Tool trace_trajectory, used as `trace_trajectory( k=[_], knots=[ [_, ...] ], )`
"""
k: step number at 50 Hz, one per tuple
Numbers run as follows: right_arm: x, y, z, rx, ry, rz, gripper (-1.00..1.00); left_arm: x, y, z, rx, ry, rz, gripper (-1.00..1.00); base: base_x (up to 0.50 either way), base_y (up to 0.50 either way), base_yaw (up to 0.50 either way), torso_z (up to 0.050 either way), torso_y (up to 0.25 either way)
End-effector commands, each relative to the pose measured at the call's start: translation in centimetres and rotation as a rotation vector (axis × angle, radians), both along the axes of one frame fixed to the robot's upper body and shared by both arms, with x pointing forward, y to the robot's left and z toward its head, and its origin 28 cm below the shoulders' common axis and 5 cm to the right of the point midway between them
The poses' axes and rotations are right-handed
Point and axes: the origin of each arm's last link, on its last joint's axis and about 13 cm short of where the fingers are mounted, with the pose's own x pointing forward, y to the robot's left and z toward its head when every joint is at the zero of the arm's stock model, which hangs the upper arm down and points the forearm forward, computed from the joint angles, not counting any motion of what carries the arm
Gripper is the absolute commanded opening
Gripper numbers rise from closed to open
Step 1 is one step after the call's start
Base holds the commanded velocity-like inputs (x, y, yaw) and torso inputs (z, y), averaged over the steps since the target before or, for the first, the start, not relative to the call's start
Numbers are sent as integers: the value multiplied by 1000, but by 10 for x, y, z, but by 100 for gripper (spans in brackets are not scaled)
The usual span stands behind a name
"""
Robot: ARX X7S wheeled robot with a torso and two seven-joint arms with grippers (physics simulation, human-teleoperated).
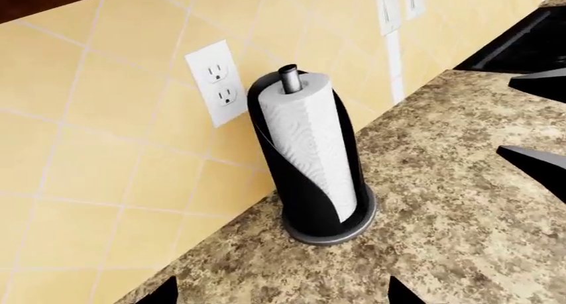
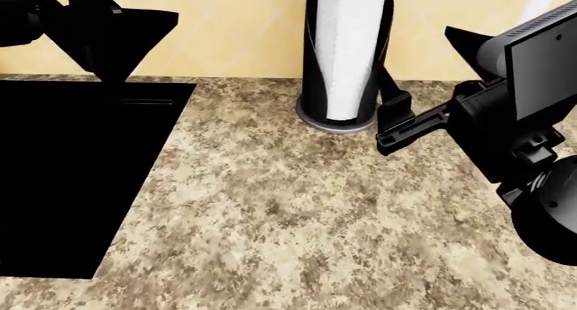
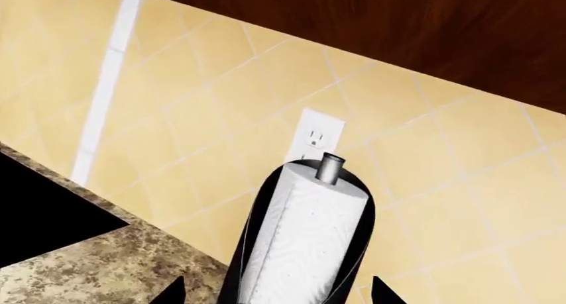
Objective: Pick the pickle, bell pepper from the counter and place them in the cabinet. Then close the cabinet.
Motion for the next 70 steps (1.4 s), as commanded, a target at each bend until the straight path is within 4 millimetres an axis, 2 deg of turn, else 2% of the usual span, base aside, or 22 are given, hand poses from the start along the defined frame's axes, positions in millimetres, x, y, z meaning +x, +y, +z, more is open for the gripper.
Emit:
trace_trajectory(
  k=[1,17,41,58,70],
  knots=[
    [-1,-2,2,13,2,-10,100,0,-1,1,1,-3,-6,100,437,15,0,0,0],
    [-3,-4,2,23,3,-29,100,-1,0,1,0,-3,-5,100,188,-56,0,0,1],
    [-5,-7,2,35,18,-49,100,-12,-3,5,-30,-14,-8,100,-54,-2,0,0,0],
    [-8,-13,4,74,20,-95,100,-41,4,12,-367,45,147,100,0,0,0,0,0],
    [-9,-14,8,89,9,-105,100,-49,9,20,-521,28,193,100,0,0,0,0,0]
  ],
)
